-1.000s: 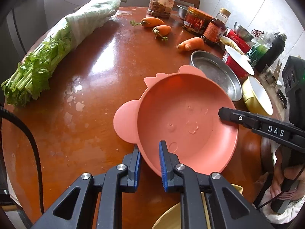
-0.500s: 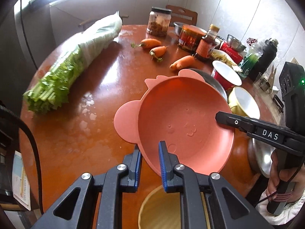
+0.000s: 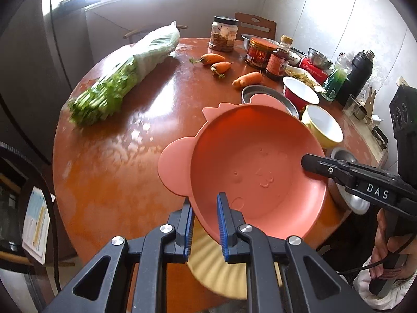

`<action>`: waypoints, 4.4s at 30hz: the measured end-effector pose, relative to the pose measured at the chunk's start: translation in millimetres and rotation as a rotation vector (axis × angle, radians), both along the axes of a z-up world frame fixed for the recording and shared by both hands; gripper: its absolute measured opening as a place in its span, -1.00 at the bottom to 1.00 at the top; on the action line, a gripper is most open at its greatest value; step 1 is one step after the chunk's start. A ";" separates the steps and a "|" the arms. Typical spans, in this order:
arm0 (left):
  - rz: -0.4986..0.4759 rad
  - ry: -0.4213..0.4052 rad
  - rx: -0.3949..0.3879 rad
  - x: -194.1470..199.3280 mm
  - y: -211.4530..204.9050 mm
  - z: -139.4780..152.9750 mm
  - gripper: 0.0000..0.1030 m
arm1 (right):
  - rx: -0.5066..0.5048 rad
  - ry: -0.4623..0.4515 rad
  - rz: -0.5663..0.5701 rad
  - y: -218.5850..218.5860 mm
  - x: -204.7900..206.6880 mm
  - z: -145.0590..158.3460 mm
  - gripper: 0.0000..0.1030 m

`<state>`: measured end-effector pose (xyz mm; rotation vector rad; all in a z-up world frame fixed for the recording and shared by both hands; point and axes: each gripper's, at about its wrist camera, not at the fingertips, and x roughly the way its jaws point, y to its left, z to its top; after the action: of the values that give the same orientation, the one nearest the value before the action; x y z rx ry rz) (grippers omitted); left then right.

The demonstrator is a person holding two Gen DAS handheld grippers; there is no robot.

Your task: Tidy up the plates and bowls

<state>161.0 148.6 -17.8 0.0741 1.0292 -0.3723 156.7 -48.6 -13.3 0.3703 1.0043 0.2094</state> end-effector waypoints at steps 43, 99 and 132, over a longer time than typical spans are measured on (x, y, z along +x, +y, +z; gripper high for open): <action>0.045 0.061 0.072 -45.6 13.5 -37.7 -0.59 | -0.204 0.026 0.056 33.2 -45.0 -18.5 -0.34; -0.489 -0.101 0.035 117.3 -98.0 14.6 -0.40 | 0.084 0.003 -0.203 -58.7 51.5 -26.1 -0.34; -0.437 -0.066 0.052 164.8 -85.9 -10.3 -0.40 | 0.158 0.214 -0.159 -46.5 139.0 -76.9 -0.33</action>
<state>325.7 62.7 -28.1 0.3595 0.9541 -0.7350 295.7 -95.1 -90.2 0.6241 1.1662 0.1060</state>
